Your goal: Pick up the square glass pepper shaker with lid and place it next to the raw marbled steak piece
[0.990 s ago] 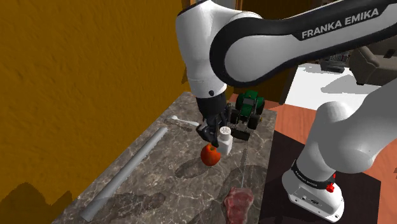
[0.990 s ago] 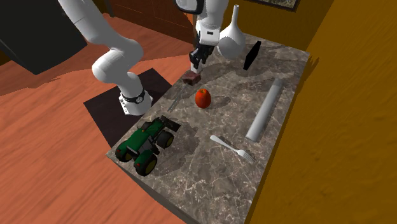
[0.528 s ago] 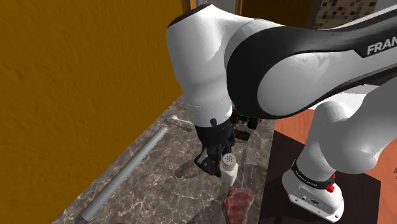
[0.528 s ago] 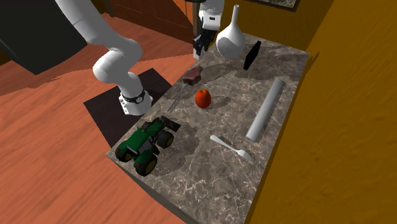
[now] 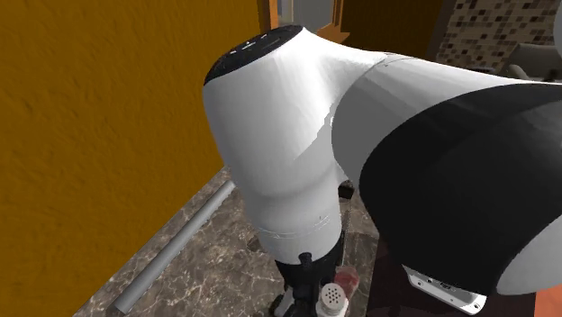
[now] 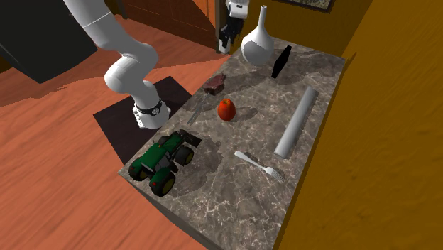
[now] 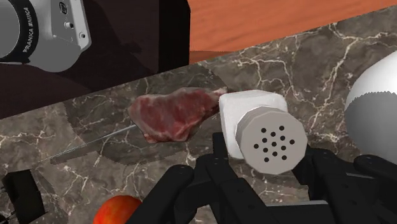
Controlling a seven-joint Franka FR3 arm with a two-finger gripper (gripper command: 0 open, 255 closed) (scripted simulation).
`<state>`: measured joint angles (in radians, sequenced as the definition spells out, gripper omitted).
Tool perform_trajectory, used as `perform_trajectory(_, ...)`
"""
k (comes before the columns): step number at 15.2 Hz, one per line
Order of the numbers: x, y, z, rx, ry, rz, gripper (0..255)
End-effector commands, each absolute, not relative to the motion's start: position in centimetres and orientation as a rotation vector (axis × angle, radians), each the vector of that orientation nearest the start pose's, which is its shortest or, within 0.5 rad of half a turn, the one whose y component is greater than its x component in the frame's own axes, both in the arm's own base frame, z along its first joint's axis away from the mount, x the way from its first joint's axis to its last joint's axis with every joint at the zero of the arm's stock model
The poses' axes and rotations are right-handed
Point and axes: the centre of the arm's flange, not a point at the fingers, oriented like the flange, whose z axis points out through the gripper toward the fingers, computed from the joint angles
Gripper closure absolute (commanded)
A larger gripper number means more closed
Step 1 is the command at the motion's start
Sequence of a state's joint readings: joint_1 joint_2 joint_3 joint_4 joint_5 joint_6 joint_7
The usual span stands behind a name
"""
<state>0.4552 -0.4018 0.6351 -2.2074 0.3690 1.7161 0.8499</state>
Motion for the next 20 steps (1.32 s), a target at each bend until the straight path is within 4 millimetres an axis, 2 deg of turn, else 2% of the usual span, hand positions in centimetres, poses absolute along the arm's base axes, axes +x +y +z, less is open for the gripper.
perform_trajectory(1,13.9,43.7,49.6,-3.170,-0.156,0.302,255)
perform_trajectory(3,12.2,45.7,49.6,-3.170,-0.156,0.302,255)
perform_trajectory(4,10.8,47.4,49.6,-3.170,-0.156,0.302,255)
perform_trajectory(20,10.8,47.4,41.2,-3.170,-0.156,0.302,255)
